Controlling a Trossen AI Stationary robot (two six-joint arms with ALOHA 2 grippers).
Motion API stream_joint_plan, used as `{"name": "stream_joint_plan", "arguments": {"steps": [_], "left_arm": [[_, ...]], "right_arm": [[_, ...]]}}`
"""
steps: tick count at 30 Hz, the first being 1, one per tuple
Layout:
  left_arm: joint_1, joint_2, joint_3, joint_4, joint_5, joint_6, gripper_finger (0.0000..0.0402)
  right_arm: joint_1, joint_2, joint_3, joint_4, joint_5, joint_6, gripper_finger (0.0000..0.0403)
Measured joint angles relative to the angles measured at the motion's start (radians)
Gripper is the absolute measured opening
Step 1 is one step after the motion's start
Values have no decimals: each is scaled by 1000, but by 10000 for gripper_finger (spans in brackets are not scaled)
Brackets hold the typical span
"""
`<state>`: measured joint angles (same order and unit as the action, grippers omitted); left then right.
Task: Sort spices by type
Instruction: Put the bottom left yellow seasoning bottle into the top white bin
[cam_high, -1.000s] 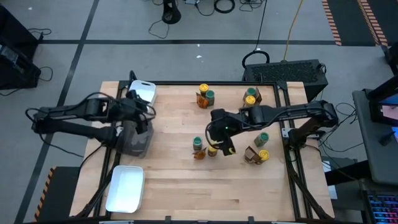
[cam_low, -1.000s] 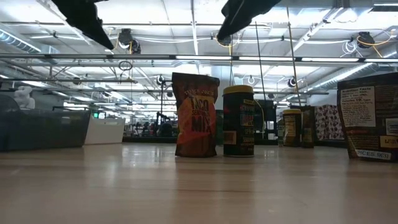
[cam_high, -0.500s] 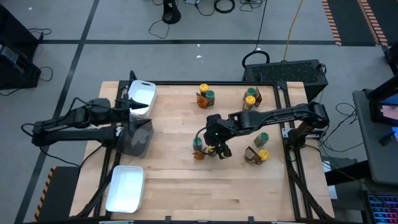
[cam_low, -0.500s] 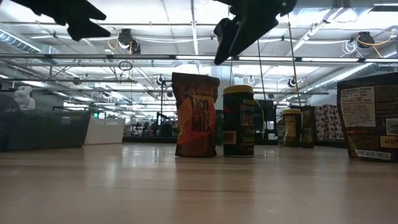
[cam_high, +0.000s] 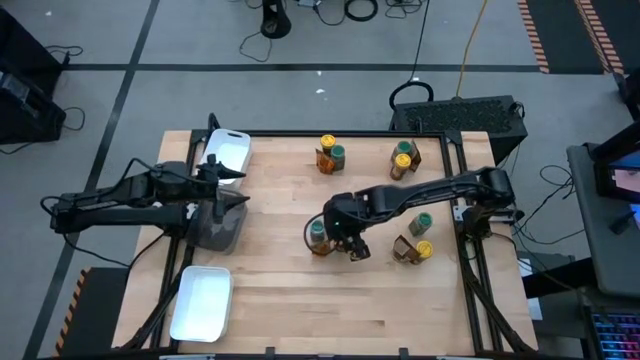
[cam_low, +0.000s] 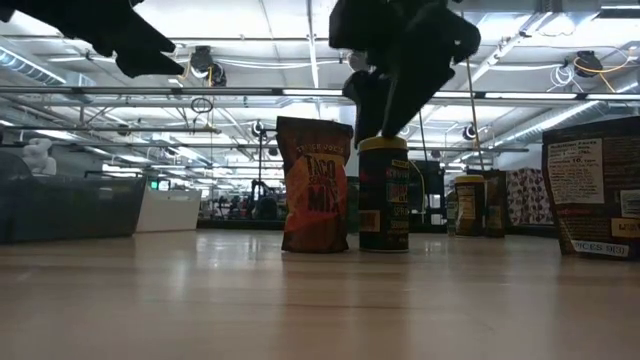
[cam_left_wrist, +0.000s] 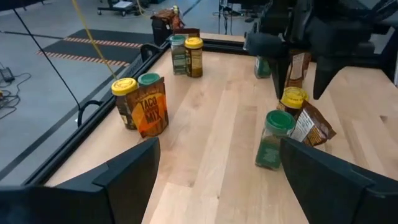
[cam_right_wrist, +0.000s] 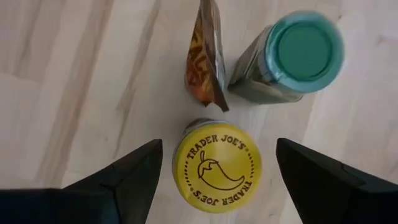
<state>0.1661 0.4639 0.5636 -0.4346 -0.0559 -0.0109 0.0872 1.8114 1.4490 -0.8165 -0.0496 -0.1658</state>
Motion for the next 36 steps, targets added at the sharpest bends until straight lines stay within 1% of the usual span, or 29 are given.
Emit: {"name": "stream_joint_plan", "arguments": {"steps": [11,16,24,28,36], "left_arm": [[0,1,0,-1,0,0,334],[0,1,0,-1,0,0,334],[0,1,0,-9,0,0,334],[0,2,0,-17,0,-1,334],[0,1,0,-17,0,-2,334]], "right_arm": [[0,5,-1,-5,5,0,300],[0,27,-9,-19,4,-5,300],[0,46,-6,8,1,-2,298],[0,50,-8,1,3,-2,279],[0,49,-7,-5,3,-3,205]]}}
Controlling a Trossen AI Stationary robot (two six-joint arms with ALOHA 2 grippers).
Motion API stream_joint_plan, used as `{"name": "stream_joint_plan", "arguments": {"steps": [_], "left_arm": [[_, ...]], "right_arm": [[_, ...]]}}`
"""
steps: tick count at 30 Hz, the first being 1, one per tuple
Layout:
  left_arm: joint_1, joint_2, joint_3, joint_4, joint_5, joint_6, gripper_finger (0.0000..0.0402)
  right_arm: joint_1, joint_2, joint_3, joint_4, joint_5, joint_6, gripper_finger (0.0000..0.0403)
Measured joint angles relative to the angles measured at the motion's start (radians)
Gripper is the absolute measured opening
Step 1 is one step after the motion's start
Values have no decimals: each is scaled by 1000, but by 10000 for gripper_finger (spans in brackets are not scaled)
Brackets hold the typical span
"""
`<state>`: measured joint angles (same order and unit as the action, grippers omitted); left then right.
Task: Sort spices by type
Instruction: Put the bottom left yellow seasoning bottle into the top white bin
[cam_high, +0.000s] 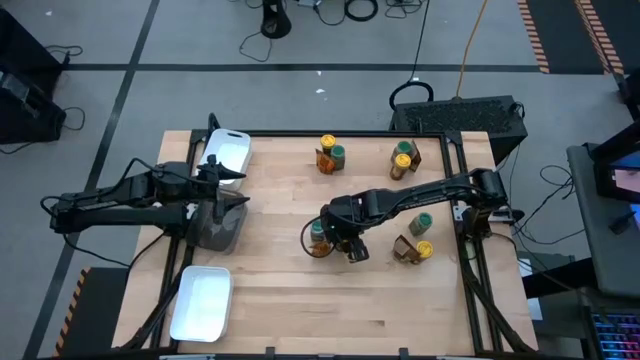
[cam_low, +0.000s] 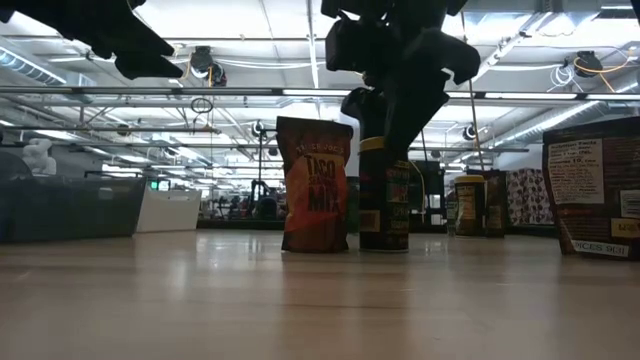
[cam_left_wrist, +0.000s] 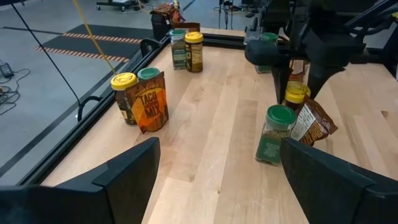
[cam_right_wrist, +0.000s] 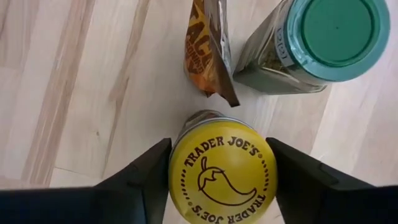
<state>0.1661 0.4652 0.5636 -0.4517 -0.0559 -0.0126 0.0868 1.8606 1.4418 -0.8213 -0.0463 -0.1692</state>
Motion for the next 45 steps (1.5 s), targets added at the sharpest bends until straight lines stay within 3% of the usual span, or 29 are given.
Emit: {"name": "stream_joint_plan", "arguments": {"steps": [5,12,21,26,31,37,45], "left_arm": [[0,0,0,0,0,-1,334],[0,0,0,-2,0,-4,334],[0,-15,4,-10,-22,-24,334],[0,-37,33,-58,-131,-37,334],[0,-49,37,-71,-190,-56,334],[0,-49,37,-73,-197,-57,334],[0,-49,43,-78,-195,-34,334]], "right_arm": [[0,-3,35,-104,34,-3,200],[-1,-4,211,-293,126,-40,209],[-88,-7,487,-313,179,-145,208],[-193,-8,538,-139,151,-224,208],[-295,42,540,97,-26,-240,208],[-362,180,566,366,-139,-254,208],[-415,446,778,602,-199,-88,208]]}}
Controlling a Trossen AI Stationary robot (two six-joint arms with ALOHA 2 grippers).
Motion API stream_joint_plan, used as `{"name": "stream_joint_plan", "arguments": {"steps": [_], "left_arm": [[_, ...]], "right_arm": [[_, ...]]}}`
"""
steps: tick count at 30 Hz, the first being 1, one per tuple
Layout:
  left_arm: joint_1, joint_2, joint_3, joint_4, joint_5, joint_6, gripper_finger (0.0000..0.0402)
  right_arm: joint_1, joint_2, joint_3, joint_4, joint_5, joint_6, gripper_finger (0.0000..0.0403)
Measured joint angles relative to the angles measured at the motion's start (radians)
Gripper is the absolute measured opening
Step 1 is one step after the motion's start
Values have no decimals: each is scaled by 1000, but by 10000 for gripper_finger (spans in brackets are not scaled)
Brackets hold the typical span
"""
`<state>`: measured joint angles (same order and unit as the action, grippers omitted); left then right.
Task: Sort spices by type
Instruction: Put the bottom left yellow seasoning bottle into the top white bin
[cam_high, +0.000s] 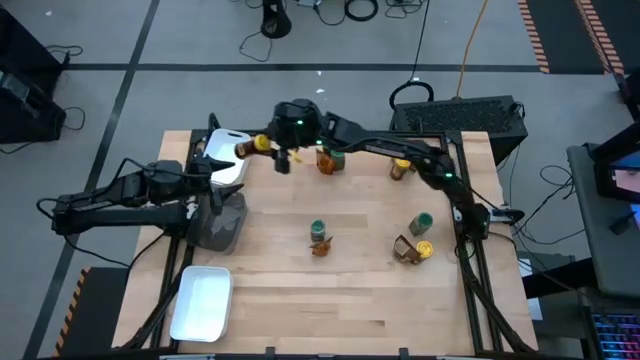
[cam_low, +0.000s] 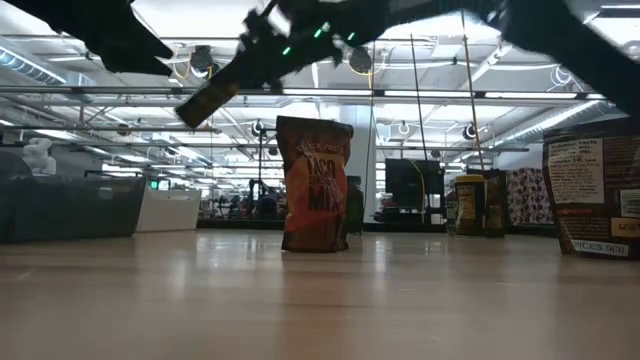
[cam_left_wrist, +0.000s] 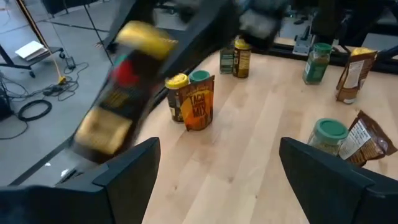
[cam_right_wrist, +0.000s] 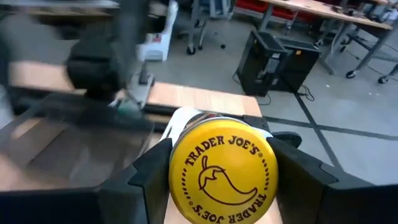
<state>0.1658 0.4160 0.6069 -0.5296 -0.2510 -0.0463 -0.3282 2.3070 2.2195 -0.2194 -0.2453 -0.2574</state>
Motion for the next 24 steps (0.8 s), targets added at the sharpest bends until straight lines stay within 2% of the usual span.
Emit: {"name": "stream_joint_plan", "arguments": {"steps": [4,8,12,20,24], "left_arm": [[0,-1,33,-10,16,1,334],[0,-1,70,-11,56,30,334],[0,-2,88,-9,66,52,334],[0,-2,88,-29,56,53,334],[0,1,88,-96,-58,46,334]], "right_arm": [[-7,140,136,71,1,95,208],[-10,217,123,270,3,194,208],[-16,266,134,346,11,268,208],[-19,277,135,321,54,269,208],[-19,250,135,239,-24,230,208]]}}
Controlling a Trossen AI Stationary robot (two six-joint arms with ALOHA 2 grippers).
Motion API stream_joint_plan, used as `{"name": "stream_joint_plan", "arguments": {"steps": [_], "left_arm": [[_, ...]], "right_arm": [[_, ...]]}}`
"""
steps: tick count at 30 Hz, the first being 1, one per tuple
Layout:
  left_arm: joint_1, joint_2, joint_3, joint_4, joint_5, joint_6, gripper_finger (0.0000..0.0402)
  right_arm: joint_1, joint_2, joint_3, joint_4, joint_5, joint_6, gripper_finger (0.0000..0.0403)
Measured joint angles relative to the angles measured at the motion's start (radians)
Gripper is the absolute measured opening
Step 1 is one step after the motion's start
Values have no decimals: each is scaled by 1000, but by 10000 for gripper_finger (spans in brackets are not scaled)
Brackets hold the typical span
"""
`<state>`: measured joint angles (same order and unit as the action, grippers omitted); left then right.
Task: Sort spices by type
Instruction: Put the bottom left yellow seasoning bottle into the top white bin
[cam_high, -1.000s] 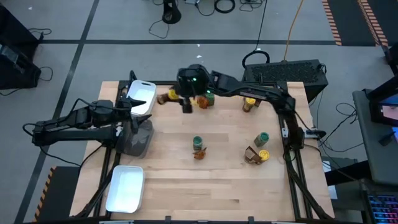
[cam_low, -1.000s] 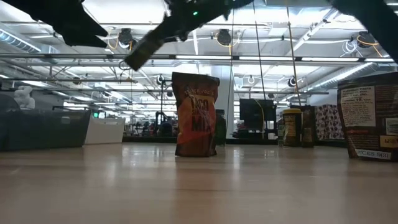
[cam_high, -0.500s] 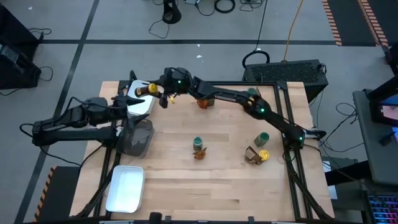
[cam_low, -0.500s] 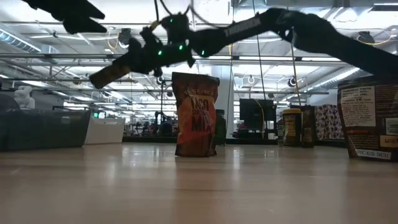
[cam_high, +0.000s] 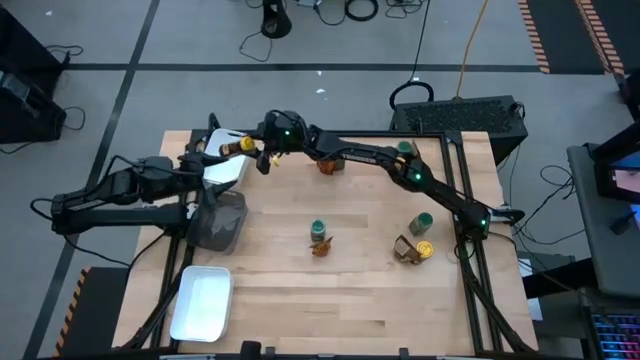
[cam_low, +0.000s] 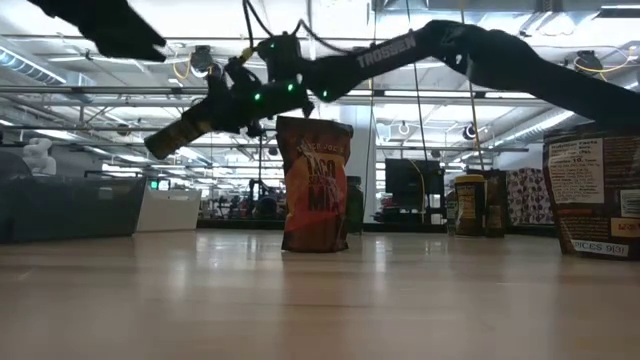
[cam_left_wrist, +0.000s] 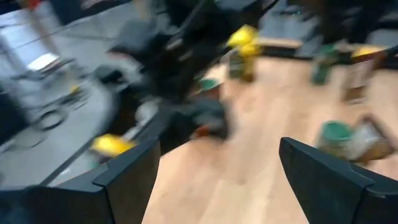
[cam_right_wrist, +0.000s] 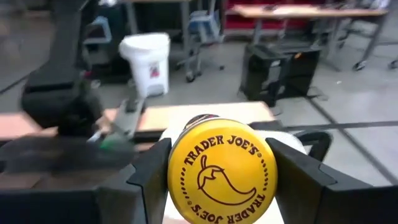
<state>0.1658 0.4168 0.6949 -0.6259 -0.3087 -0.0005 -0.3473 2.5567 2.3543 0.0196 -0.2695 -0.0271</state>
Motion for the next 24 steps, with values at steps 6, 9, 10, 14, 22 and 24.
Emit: {"name": "stream_joint_plan", "arguments": {"steps": [6,9,10,14,22,24], "left_arm": [[0,0,0,50,-43,57,334],[5,8,0,74,-45,85,334],[8,14,0,69,-45,86,334],[17,60,0,58,5,71,334],[17,167,0,75,195,59,334],[17,193,0,95,198,58,334]], "right_arm": [[-2,-126,3,-176,2,-107,208],[-5,-182,3,-290,3,-136,208],[-6,-197,3,-348,3,-152,208],[1,-261,0,-605,5,-238,208],[57,-385,2,-917,-10,-344,208],[82,-396,1,-958,-51,-359,208]]}}
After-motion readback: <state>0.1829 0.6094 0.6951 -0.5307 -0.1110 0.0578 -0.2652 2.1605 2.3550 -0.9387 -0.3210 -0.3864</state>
